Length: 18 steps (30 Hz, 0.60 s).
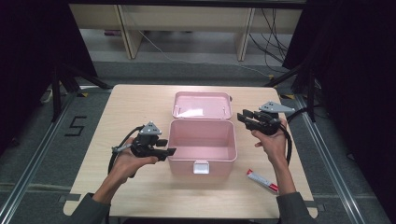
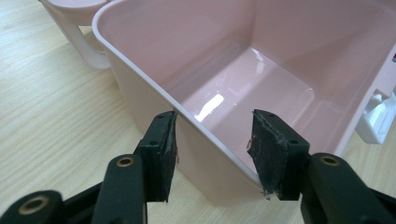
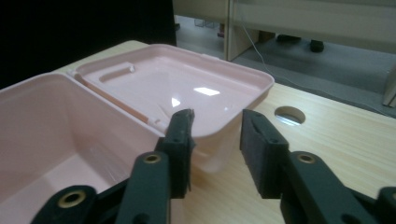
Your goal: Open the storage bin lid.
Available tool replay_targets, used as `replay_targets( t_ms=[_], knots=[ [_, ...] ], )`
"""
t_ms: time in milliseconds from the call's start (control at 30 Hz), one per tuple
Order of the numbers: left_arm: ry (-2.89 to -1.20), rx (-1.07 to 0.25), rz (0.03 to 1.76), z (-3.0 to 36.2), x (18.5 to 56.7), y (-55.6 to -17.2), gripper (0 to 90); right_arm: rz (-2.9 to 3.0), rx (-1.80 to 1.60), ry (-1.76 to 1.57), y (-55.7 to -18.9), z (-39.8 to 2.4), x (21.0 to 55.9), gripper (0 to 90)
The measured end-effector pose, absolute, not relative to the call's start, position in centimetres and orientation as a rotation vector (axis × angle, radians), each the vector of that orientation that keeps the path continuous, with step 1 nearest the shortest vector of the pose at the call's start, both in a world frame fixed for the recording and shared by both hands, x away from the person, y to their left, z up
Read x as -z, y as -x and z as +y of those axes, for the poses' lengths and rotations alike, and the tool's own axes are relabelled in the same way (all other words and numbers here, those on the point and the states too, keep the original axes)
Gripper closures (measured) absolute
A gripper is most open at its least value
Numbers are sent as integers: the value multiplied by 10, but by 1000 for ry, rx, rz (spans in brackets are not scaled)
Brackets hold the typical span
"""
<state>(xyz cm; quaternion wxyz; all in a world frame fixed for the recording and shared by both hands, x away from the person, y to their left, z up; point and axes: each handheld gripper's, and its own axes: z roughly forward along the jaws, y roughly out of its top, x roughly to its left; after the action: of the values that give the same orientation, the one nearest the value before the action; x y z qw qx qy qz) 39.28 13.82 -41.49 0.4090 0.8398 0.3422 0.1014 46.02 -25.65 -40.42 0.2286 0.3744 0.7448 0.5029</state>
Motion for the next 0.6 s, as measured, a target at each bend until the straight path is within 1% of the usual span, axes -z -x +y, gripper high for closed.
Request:
replay_targets(
  t_ms=[167,400,600],
  knots=[
    [-2117,-254,860,138,415,-393,499,2080,-1360,-1030,-450,-263,400,534],
    [-2125,-258,861,138,415,-393,495,2112,-1291,-1085,-434,-278,400,453],
    [-2122,-260,866,137,416,-395,492,2154,-1214,-1129,-427,-282,408,415]
  ],
)
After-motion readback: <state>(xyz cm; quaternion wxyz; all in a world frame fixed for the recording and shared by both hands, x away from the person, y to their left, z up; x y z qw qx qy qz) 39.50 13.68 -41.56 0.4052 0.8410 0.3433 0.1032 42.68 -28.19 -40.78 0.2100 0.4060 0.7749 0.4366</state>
